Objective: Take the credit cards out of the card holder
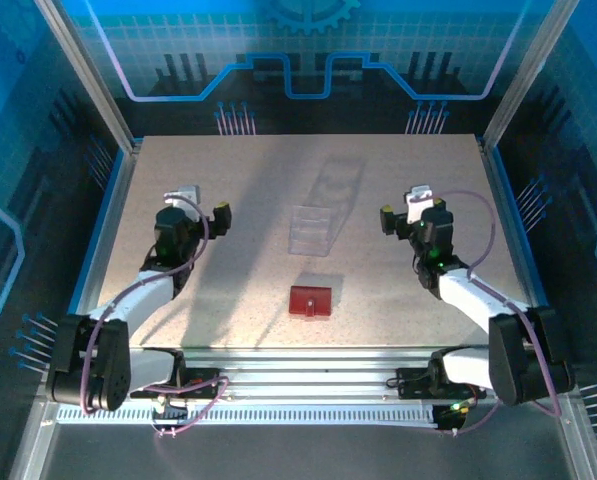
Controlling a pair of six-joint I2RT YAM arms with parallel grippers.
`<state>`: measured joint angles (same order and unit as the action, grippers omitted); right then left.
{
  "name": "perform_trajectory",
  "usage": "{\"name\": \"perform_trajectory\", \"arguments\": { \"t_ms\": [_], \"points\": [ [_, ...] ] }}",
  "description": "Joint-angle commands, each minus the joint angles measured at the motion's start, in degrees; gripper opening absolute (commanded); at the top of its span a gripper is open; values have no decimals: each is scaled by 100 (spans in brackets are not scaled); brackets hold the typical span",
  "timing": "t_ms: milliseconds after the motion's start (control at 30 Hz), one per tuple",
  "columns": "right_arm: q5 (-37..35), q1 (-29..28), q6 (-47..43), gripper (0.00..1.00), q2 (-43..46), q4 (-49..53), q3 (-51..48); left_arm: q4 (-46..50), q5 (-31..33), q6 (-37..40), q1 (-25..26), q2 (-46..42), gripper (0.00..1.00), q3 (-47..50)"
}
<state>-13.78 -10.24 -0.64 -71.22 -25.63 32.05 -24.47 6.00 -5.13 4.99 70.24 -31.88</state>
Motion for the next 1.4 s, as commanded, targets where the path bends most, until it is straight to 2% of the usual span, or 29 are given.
{"name": "perform_trajectory", "arguments": {
  "t_ms": [0,133,333,400,500,600,667,733,800,900,1067,1200,1300,1367],
  "points": [
    [443,-114,560,100,350,1803,512,1488,-84,-702,256,-151,99,-627],
    [1063,-269,1092,100,560,2822,951,2551,-525,-1201,572,-83,99,-1218],
    [1993,-915,1200,96,531,4234,1660,3383,-1728,-1597,829,46,98,-1767],
    [2231,-1316,896,94,466,4600,1796,3825,-1989,-1527,863,120,98,-2007],
    [2577,-1903,156,94,333,4870,1909,4303,-2016,-1422,869,254,99,-2317],
    [3121,-2302,-1041,96,15,5235,2023,4493,-2083,-1413,866,413,99,-2574],
    [3005,-2555,-1713,98,-282,5592,2190,4535,-2187,-1419,870,535,99,-2709],
    [2573,-2703,-1691,96,-631,5803,2460,4640,-2328,-1421,870,664,98,-2852],
    [2468,-2727,-1190,90,-855,5902,2670,4680,-2722,-1419,891,786,96,-2946],
    [2205,-2889,293,84,-880,5818,2707,4548,-3159,-1520,1030,867,94,-2876],
    [2236,-3579,2630,76,-546,5769,2299,4095,-3656,-1846,1422,1064,89,-2494],
    [2480,-4072,3985,61,-209,5215,1559,3961,-4019,-1943,1728,1377,67,-2437],
    [2732,-4165,4798,44,-118,4559,913,3920,-4089,-1987,1941,1604,49,-2437],
    [2845,-4187,5164,35,-185,4128,573,3839,-4081,-2044,2073,1761,40,-2420]
  ]
}}
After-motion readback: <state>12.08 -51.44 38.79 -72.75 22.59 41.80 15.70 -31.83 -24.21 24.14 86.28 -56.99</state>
